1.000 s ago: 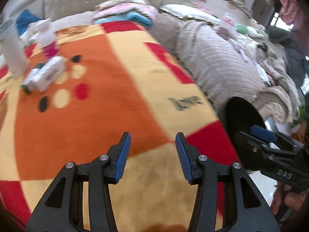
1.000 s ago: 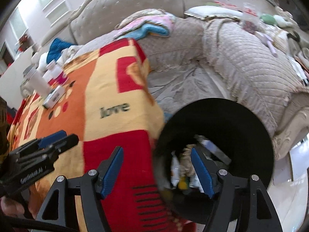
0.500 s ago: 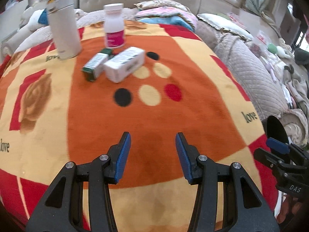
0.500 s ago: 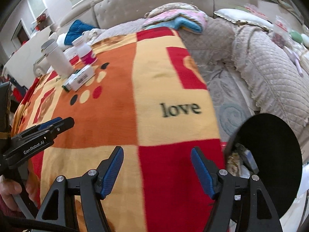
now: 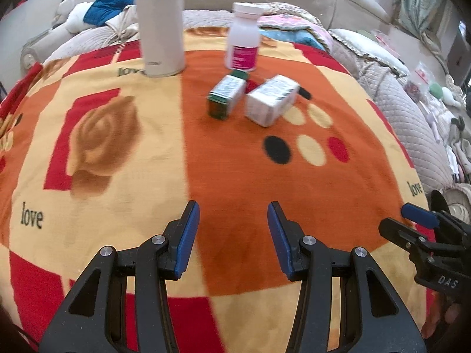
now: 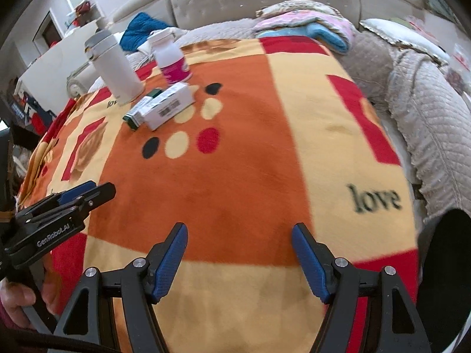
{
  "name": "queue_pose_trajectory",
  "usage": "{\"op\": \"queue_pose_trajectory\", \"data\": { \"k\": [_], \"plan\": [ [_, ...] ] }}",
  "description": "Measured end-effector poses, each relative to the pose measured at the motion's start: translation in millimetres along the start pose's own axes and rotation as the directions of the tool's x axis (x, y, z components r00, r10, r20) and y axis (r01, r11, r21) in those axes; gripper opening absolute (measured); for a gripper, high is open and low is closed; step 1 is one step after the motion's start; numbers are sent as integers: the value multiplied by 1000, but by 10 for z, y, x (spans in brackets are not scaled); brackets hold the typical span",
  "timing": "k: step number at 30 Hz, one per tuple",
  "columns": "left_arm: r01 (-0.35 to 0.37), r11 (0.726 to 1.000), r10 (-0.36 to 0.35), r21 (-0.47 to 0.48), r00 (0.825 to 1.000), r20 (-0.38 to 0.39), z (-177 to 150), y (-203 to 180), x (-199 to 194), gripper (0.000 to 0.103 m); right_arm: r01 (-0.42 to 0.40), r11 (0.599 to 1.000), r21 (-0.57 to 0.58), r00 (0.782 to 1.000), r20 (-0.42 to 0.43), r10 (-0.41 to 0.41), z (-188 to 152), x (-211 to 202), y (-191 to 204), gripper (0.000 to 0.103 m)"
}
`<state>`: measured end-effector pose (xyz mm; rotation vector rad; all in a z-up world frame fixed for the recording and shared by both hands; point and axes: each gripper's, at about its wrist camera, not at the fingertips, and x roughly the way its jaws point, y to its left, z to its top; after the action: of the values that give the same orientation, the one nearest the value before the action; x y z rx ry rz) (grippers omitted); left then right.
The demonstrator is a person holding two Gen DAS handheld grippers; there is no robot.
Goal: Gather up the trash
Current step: 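Move both tools back over the small boxes on the blanket, then grasp the green-white box with the left tool while the right tool grasps the white box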
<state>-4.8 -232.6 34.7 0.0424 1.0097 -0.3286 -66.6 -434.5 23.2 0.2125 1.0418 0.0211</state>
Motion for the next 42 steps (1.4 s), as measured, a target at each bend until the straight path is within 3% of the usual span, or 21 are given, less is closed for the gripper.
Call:
{"op": "queue_pose_trajectory", "data": {
  "k": [11,18,24,29,33,36,42],
  "plan": [
    [-33,996,33,-79,999,3,36,603,-57,46,-61,998,-5,998,-4,61,697,477,501,71],
    [-11,992,10,-128,1000,-9,0,831,-61,46,-98,990,100,995,12,97,1204,750,588,71],
    [2,990,-4,-141,1000,-13,-2,886,-32,46,-96,982,159,995,-22,101,1402,1009,624,71],
    [4,990,-6,-138,1000,-11,10,879,-15,46,-76,992,99,997,-16,78,1417,1024,691,71],
    [1,990,-2,-138,1000,-10,5,862,-16,46,-96,995,40,995,-20,96,1393,966,711,45],
    [4,990,-6,-140,1000,-12,14,860,-17,46,-77,997,-19,997,-21,76,1381,857,720,38],
    [29,987,-31,-160,999,-7,79,835,3,46,-63,995,-77,998,-36,60,1280,613,577,35]
  ]
}}
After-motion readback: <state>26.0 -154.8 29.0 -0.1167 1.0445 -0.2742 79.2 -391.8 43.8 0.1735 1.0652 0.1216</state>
